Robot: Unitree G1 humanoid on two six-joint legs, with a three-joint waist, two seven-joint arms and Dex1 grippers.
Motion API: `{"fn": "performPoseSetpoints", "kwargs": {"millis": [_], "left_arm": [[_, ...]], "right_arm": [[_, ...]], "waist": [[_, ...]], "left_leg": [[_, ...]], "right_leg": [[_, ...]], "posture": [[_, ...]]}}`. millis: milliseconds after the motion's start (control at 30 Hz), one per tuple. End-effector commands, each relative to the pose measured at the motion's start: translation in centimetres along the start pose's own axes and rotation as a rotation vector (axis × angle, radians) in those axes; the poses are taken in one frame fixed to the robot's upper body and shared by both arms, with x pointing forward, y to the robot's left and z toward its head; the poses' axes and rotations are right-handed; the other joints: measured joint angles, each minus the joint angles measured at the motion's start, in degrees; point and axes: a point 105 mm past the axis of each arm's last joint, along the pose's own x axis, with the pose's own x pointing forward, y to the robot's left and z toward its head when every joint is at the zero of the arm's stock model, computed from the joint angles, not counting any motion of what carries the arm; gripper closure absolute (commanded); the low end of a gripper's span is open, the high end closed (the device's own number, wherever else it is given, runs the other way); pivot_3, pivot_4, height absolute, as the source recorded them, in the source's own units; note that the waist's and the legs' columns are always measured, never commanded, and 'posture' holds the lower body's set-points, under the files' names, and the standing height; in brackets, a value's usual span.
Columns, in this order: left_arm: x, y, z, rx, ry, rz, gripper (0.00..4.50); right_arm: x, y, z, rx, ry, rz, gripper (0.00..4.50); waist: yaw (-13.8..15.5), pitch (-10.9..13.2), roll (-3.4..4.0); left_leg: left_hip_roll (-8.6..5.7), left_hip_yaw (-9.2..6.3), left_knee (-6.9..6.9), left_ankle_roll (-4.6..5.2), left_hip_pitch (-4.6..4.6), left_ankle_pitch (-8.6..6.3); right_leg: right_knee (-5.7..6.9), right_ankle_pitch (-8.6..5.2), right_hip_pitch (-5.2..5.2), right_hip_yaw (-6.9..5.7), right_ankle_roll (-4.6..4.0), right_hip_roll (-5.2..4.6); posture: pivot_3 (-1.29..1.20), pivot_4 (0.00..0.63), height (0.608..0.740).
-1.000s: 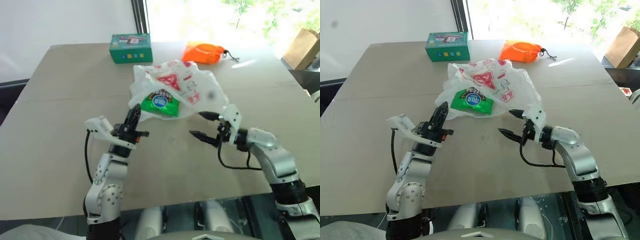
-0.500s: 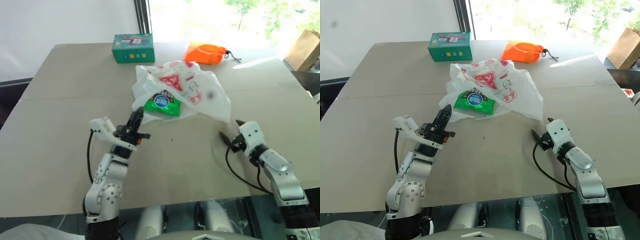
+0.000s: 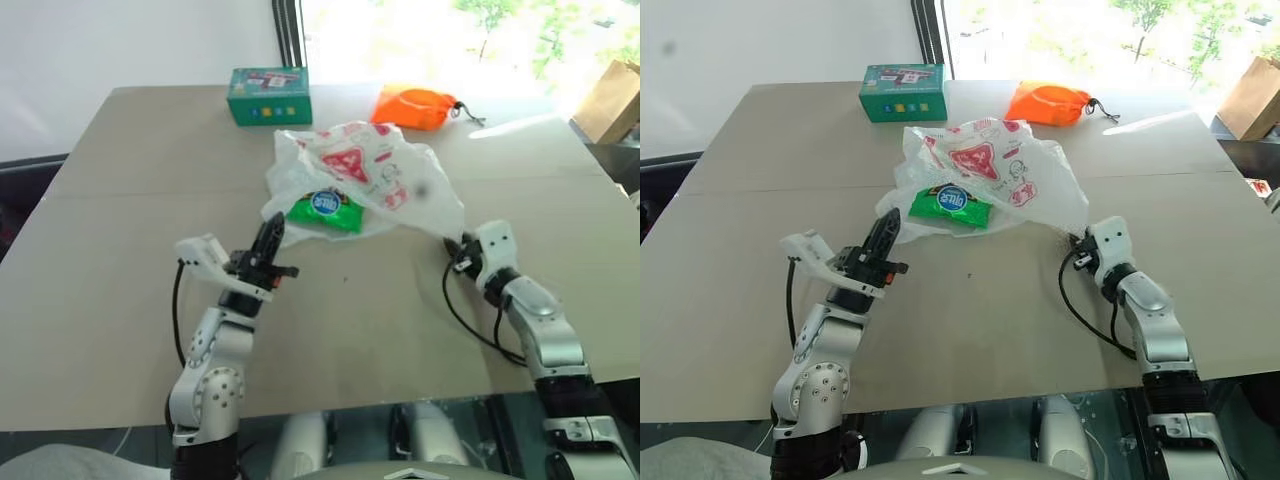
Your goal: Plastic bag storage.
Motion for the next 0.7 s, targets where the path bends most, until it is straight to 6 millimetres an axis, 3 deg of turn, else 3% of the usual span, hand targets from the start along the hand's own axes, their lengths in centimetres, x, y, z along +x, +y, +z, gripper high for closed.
{"fn": "performPoseSetpoints", "kwargs": {"millis": [33, 100, 167, 267, 400, 467, 500, 600, 700], "left_arm": [[0.1, -0.1, 0.7, 0.029, -0.034, -0.007, 4.50], [0.4, 0.1, 1.1, 0.050, -0.039, -0.010, 4.50], [1.4, 0.5, 2.5, 0.095, -0.068, -0.022, 4.50], [6.0, -0.1, 7.1, 0.163, -0.201, -0.113, 4.50], [12.0, -2.1, 12.7, 0.224, -0.329, -0.211, 4.50], [14.9, -3.1, 17.3, 0.237, -0.423, -0.227, 4.50], [15.8, -3.5, 19.0, 0.239, -0.457, -0.232, 4.50], [17.6, -4.9, 22.0, 0.284, -0.494, -0.287, 4.50], [17.8, -5.3, 22.3, 0.319, -0.487, -0.317, 4.50]], "right_arm": [[0.1, -1.3, 1.7, -0.004, -0.046, -0.014, 4.45], [0.2, -1.6, 2.5, 0.007, -0.059, 0.004, 4.45], [0.7, -3.0, 5.2, 0.051, -0.116, 0.012, 4.45], [1.9, -6.6, 11.9, 0.114, -0.252, -0.035, 4.45], [3.0, -8.5, 18.9, 0.247, -0.440, -0.044, 4.45], [2.5, -9.6, 24.6, 0.298, -0.593, -0.029, 4.45], [2.3, -9.8, 26.3, 0.307, -0.637, -0.022, 4.45], [2.1, -10.0, 29.0, 0.256, -0.700, -0.005, 4.45], [2.4, -9.7, 28.7, 0.219, -0.688, 0.005, 4.45]], "waist": [[0.0, 0.0, 0.00], [0.0, 0.0, 0.00], [0.0, 0.0, 0.01], [0.1, 0.3, 0.06], [0.1, 0.4, 0.05], [0.0, 0.4, 0.06], [-0.1, 0.4, 0.05], [-0.5, 0.4, 0.07], [-1.1, 0.4, 0.07]], "left_leg": [[0.00, 0.00, 0.00, 0.00, 0.00, 0.00], [0.00, 0.00, 0.00, 0.00, 0.01, 0.00], [0.00, 0.01, 0.00, 0.00, 0.01, 0.00], [-0.04, 0.04, 0.14, 0.00, -0.01, 0.01], [-0.01, -0.14, 0.64, 0.01, -0.26, 0.01], [-0.04, -0.08, 0.62, 0.05, -0.35, -0.02], [-0.06, 0.00, 0.62, 0.06, -0.54, -0.02], [-0.06, 0.09, 0.46, 0.06, -1.01, -0.02], [-0.10, 0.05, -0.04, 0.04, -1.03, -0.01]], "right_leg": [[0.01, 0.00, 0.00, 0.00, 0.00, 0.00], [0.03, 0.00, 0.00, 0.00, 0.00, 0.01], [0.04, 0.00, 0.00, 0.01, 0.00, 0.01], [0.29, 0.00, -0.09, 0.04, -0.01, 0.01], [0.56, 0.03, -0.15, -0.23, -0.08, 0.11], [0.43, 0.03, -0.15, -0.25, -0.07, 0.10], [0.47, 0.04, -0.29, -0.28, -0.05, 0.10], [0.29, 0.03, -0.69, -0.40, 0.00, 0.07], [-0.11, -0.05, -0.68, -0.66, 0.11, 0.02]], "posture": [[0.00, 0.150, 0.740], [0.00, 0.150, 0.740], [0.00, 0.150, 0.740], [0.00, 0.150, 0.740], [0.00, 0.150, 0.740], [0.00, 0.150, 0.740], [0.00, 0.150, 0.740], [0.00, 0.150, 0.740], [0.00, 0.150, 0.740]]}}
